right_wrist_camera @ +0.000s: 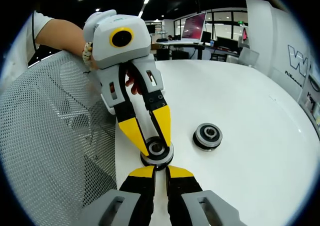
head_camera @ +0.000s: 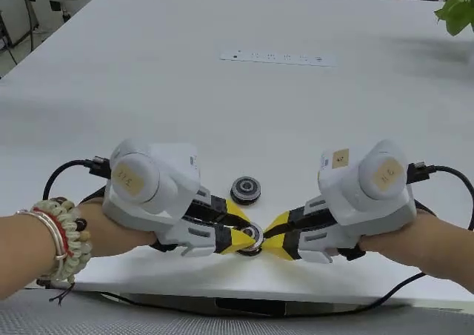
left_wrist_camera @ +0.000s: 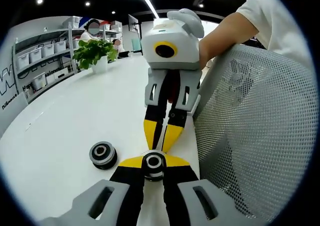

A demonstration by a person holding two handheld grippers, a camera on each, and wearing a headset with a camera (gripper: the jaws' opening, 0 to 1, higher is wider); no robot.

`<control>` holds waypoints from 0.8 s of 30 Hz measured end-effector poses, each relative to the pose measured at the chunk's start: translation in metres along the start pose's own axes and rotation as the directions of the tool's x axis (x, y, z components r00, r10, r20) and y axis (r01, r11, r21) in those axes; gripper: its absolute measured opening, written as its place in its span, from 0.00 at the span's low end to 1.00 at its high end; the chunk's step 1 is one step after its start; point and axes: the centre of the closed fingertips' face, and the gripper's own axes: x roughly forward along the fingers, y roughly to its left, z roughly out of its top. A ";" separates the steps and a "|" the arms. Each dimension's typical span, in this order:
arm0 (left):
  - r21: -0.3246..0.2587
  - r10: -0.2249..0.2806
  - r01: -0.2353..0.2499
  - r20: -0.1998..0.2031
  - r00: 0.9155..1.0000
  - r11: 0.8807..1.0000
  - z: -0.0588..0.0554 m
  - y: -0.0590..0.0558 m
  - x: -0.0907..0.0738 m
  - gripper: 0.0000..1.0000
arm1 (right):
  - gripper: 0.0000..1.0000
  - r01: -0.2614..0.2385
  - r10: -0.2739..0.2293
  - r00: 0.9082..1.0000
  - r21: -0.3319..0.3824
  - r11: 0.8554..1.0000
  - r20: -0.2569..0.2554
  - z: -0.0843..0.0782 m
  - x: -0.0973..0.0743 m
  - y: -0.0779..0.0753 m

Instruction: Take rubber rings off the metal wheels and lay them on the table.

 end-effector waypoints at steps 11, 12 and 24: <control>0.020 0.009 -0.009 0.002 1.000 1.000 0.000 -0.001 -0.001 0.08 | 0.00 0.049 -0.046 0.998 0.063 0.997 -0.051 -0.002 0.000 -0.007; 0.023 0.010 -0.010 0.001 1.000 1.000 0.001 -0.001 -0.001 0.08 | 0.00 0.052 -0.049 0.997 0.067 0.996 -0.054 -0.002 0.000 -0.008; -0.007 0.011 -0.011 0.002 1.000 1.000 0.000 0.002 -0.003 0.08 | 0.00 0.089 -0.072 0.994 0.261 0.961 -0.077 -0.003 -0.004 -0.013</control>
